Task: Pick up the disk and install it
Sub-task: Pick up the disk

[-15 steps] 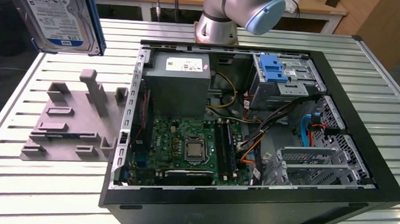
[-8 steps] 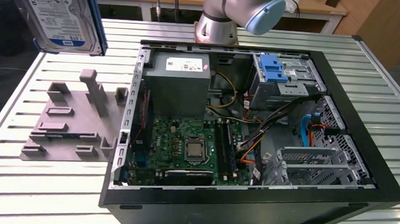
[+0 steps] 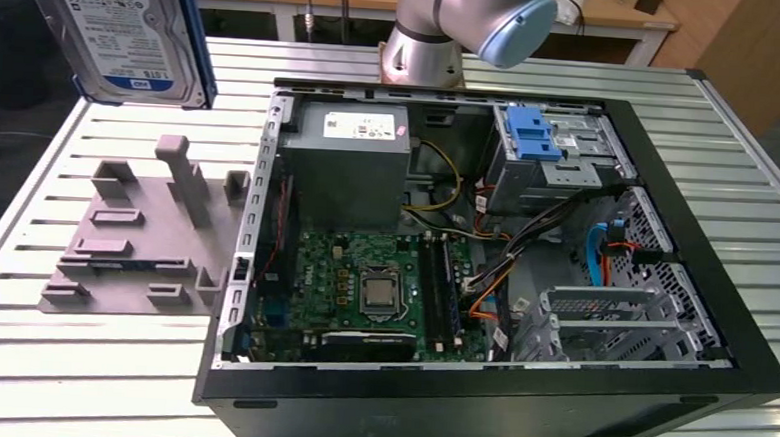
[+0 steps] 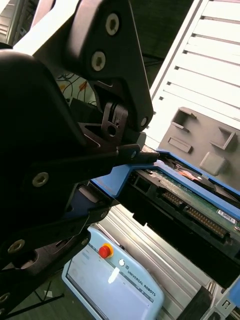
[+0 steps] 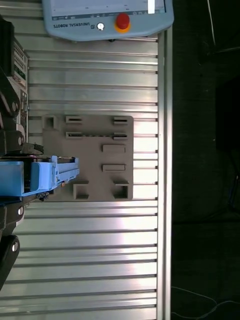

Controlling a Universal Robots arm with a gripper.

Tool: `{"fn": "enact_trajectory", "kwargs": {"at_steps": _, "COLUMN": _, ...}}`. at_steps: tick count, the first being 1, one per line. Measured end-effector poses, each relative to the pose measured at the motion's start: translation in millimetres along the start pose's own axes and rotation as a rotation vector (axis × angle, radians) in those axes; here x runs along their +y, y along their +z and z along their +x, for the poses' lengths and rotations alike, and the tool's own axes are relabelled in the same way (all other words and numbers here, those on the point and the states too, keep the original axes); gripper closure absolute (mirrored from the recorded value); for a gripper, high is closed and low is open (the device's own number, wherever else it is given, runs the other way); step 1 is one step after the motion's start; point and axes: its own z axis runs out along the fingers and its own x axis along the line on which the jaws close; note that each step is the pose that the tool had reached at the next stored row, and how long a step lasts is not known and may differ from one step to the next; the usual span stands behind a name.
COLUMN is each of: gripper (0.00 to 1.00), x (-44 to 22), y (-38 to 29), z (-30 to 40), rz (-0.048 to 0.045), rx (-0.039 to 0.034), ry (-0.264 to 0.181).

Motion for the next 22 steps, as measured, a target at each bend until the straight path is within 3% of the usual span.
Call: {"fn": "enact_trajectory", "kwargs": {"at_steps": 22, "gripper": 0.64, "x": -9.8, "y": -0.7, "z": -0.1, "rz": -0.0001, "rx": 0.0, "ry": 0.0}}
